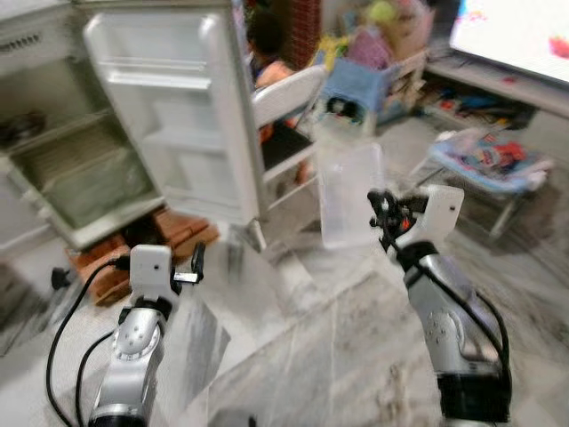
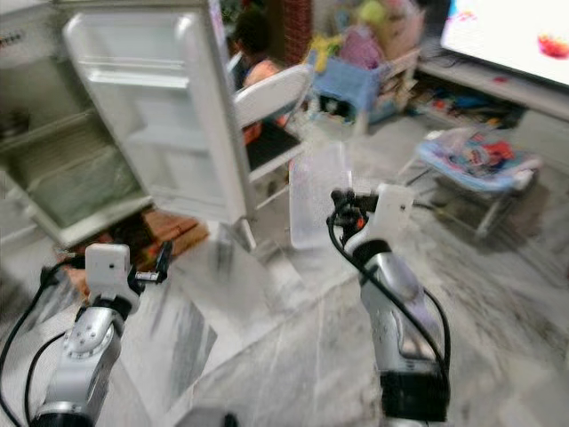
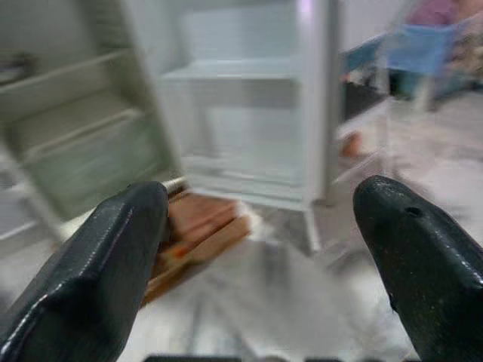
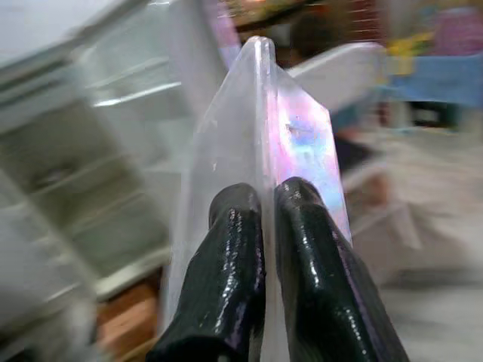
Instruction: Restocking fridge
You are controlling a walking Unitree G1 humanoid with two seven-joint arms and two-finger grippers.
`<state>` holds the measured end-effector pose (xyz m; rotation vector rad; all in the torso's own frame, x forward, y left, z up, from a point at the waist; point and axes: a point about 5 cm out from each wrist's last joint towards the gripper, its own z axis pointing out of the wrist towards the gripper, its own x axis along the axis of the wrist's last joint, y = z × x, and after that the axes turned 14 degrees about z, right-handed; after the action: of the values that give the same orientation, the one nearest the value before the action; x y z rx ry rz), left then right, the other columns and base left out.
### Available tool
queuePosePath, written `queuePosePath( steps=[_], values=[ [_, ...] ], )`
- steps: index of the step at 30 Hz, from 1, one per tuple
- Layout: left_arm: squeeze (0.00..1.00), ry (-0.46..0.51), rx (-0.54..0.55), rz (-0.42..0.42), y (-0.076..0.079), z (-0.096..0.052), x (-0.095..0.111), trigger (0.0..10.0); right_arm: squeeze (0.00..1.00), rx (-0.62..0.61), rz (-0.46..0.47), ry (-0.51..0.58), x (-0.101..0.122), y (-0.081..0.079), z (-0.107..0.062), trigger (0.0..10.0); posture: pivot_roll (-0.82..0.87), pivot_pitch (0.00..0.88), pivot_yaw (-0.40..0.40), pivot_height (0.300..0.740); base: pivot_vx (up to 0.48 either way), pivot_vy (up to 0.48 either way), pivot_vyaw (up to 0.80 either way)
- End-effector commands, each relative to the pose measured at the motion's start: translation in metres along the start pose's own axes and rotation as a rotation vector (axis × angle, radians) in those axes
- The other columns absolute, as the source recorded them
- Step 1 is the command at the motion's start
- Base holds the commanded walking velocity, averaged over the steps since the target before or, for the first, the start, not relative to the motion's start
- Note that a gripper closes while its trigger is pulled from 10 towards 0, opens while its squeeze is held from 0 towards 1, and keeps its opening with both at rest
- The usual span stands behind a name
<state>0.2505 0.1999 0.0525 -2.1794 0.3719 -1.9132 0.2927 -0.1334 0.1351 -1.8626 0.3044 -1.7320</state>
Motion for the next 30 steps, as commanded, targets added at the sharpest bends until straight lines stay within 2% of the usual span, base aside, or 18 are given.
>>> queuePosePath(
  steps=[1,3,11,20,24,30],
  values=[
    [0.00,0.016,-0.011,-0.007,0.003,0.001,0.005,10.0,0.00,-0.021,-0.014,0.016,0.007,0.006,-0.001,10.0,0.03,0.000,0.030,0.740,0.000,0.000,0.80],
    [0.00,0.017,-0.017,-0.010,0.004,0.000,0.005,10.0,0.00,-0.038,0.024,0.020,0.007,0.007,-0.001,10.0,0.03,0.000,0.032,0.740,0.000,0.157,0.40],
    [0.00,0.018,-0.021,-0.019,0.004,0.003,0.007,10.0,0.00,-0.015,-0.006,0.011,0.006,0.003,-0.001,10.0,0.03,0.000,0.034,0.740,0.000,0.480,0.00],
    [0.00,0.030,-0.024,-0.009,0.004,0.004,0.010,10.0,0.00,-0.010,0.001,0.010,0.005,0.002,0.001,10.0,0.04,0.000,0.034,0.740,0.000,0.480,0.00],
    [0.00,0.075,-0.053,-0.014,0.007,0.003,0.015,10.0,0.00,-0.005,0.001,0.009,0.006,0.001,0.001,10.0,0.04,0.000,0.028,0.740,0.000,0.456,0.00],
    [0.00,0.070,-0.052,-0.025,0.011,0.002,0.017,10.0,0.00,0.001,0.003,-0.007,0.001,0.000,-0.002,10.0,0.05,0.003,0.011,0.740,0.266,0.400,0.00]
  ],
)
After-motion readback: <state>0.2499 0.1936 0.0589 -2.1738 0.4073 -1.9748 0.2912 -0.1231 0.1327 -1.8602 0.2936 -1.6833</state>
